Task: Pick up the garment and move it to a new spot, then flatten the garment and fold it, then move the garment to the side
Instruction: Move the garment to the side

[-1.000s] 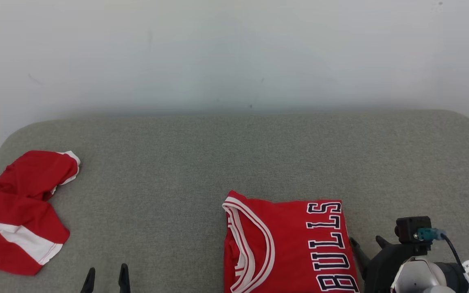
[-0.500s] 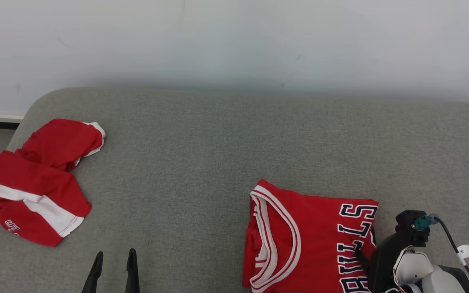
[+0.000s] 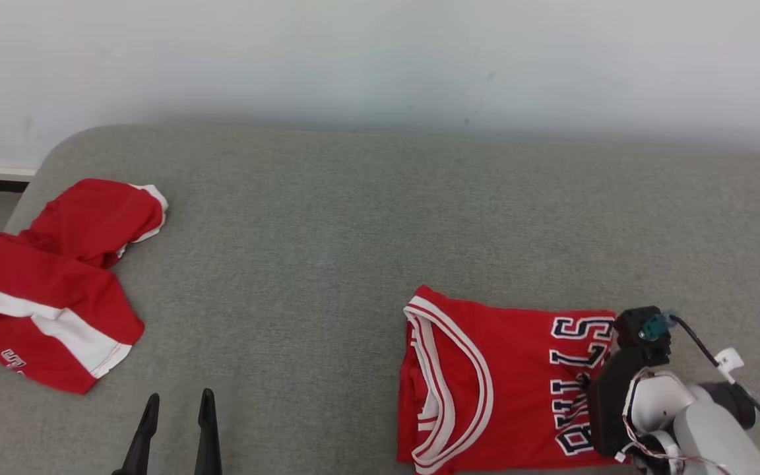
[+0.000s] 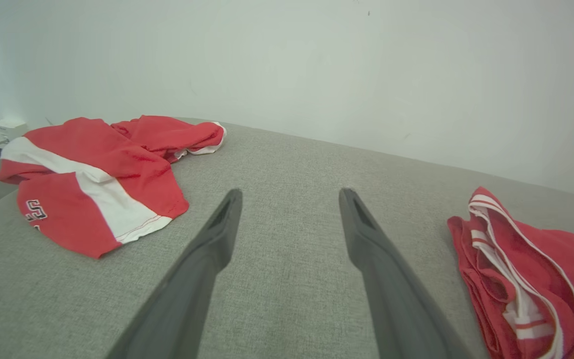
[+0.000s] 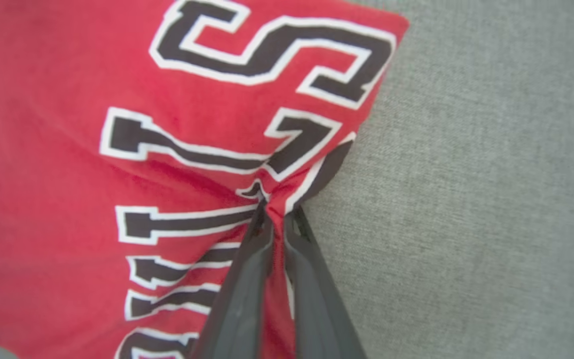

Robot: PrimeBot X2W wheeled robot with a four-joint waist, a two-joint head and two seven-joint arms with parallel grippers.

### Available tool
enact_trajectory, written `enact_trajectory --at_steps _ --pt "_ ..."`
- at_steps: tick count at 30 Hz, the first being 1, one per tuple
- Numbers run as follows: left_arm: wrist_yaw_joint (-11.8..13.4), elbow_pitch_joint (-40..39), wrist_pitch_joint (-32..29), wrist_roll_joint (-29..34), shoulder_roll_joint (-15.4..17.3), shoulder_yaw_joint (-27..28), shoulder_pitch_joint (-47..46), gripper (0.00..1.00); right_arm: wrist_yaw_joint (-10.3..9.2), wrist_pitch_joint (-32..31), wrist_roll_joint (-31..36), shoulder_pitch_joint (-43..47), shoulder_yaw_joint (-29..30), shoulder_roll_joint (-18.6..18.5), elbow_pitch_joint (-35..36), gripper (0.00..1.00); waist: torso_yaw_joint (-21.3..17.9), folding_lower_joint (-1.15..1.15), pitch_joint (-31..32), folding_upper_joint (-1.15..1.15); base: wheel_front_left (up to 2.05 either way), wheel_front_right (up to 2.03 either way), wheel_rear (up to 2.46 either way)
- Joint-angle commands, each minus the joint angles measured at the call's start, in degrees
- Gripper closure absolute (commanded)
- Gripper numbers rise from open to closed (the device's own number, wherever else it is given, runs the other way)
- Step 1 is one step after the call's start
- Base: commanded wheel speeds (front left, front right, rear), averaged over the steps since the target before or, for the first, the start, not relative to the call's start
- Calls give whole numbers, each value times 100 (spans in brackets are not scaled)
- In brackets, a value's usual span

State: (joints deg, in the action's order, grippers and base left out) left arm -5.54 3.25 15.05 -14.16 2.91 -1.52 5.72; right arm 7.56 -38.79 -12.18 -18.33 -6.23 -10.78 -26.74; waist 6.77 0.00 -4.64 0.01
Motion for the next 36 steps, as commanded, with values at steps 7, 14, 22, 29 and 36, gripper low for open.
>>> enact_trajectory --at_steps 7,14,22,29,36 --pt "21 -155 17 -33 -3 24 52 0 -16 136 -122 -466 -473 -571 54 100 -574 0 -19 -1 0 0 0" --pt "-42 -243 16 68 -3 97 93 0 -16 263 -171 -1172 -918 -870 -217 100 -1426 0 -103 -1 0 0 0" --pt "-139 -446 17 253 -1 65 -226 0 -16 548 -189 -2086 -1282 -1193 -726 100 -2249 0 -552 -1 0 0 0" --pt "-187 -589 17 477 22 -51 -559 0 -16 1074 -201 -2703 -1253 -1485 -1150 100 -2614 0 -1061 -1 0 0 0" --pt "-190 -733 16 576 143 -211 -759 0 -16 1446 -171 -3072 -1289 -1703 -1470 100 -2756 0 -1411 -1 0 0 0"
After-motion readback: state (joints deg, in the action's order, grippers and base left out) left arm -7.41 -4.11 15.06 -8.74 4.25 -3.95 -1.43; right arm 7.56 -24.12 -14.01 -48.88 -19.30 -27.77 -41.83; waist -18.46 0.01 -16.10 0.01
